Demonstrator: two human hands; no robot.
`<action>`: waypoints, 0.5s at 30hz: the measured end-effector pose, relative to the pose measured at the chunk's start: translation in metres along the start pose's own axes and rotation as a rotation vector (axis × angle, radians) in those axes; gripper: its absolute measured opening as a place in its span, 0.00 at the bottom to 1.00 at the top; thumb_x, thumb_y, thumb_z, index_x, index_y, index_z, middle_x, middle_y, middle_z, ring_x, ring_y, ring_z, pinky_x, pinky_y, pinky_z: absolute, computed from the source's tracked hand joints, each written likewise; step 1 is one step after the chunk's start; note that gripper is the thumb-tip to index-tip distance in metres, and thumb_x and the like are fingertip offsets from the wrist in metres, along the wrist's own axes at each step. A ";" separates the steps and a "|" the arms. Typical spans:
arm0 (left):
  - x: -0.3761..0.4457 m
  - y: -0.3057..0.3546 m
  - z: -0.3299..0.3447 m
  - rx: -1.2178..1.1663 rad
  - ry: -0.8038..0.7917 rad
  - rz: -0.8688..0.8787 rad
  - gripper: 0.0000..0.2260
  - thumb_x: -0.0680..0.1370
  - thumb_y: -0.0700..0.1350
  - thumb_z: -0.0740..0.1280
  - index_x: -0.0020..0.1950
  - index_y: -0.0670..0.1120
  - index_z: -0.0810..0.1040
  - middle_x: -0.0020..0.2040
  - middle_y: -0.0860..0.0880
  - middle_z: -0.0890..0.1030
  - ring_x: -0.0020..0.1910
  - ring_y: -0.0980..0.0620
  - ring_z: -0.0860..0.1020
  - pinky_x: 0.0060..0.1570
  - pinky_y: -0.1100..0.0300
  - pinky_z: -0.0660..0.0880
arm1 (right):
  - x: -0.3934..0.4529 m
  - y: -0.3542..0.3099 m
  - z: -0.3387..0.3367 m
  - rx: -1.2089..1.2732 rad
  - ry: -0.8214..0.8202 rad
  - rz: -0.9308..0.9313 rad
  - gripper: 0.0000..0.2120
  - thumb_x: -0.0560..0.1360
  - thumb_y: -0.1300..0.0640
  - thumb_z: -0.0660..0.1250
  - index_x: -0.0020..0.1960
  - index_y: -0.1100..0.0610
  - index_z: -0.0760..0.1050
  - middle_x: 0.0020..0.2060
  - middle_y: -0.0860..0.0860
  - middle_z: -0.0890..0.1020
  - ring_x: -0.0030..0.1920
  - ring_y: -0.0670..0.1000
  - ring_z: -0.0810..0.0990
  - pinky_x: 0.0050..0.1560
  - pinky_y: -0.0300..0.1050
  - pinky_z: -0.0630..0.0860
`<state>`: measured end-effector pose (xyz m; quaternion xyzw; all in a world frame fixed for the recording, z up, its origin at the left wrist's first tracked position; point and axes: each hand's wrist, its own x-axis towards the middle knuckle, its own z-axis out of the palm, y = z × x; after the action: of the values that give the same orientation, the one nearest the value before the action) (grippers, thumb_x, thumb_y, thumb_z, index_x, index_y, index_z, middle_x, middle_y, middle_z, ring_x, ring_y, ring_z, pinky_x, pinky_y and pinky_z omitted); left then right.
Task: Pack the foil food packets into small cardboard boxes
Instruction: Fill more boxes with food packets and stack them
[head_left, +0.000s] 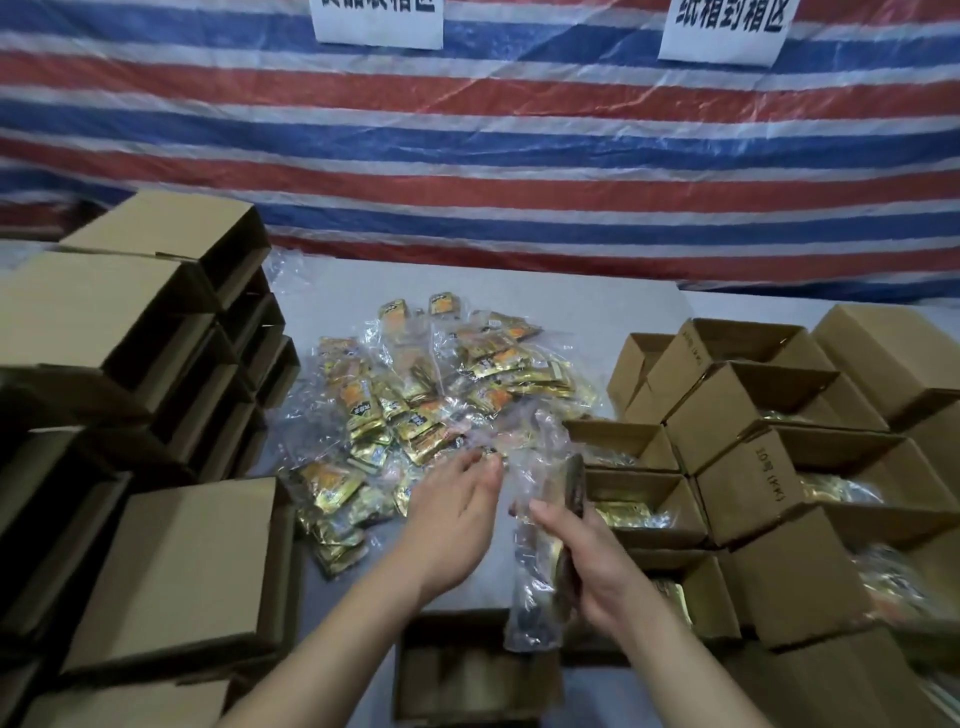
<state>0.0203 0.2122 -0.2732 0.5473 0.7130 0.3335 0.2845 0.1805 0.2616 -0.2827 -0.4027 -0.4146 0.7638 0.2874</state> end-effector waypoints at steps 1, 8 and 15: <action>-0.007 -0.019 0.002 -0.061 -0.042 -0.053 0.27 0.83 0.61 0.46 0.66 0.48 0.77 0.64 0.51 0.75 0.66 0.53 0.69 0.63 0.68 0.64 | -0.001 0.008 -0.004 -0.061 0.057 -0.001 0.28 0.67 0.55 0.79 0.64 0.57 0.76 0.52 0.55 0.86 0.52 0.54 0.84 0.50 0.48 0.81; -0.065 -0.135 0.041 -0.099 -0.208 -0.387 0.15 0.81 0.51 0.64 0.66 0.48 0.75 0.62 0.53 0.76 0.63 0.57 0.72 0.63 0.66 0.66 | -0.008 0.058 -0.006 -0.632 -0.259 -0.041 0.22 0.69 0.53 0.76 0.61 0.48 0.75 0.55 0.38 0.83 0.56 0.38 0.80 0.56 0.32 0.74; -0.076 -0.154 0.059 -0.428 -0.101 -0.447 0.09 0.82 0.46 0.62 0.48 0.49 0.81 0.44 0.53 0.84 0.47 0.63 0.79 0.49 0.73 0.71 | 0.015 0.100 0.001 -1.111 -0.599 0.175 0.14 0.71 0.52 0.70 0.56 0.51 0.79 0.44 0.48 0.83 0.43 0.40 0.78 0.51 0.39 0.76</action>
<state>-0.0070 0.1207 -0.4273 0.3203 0.7143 0.3777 0.4945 0.1613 0.2243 -0.3743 -0.2929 -0.7768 0.5351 -0.1564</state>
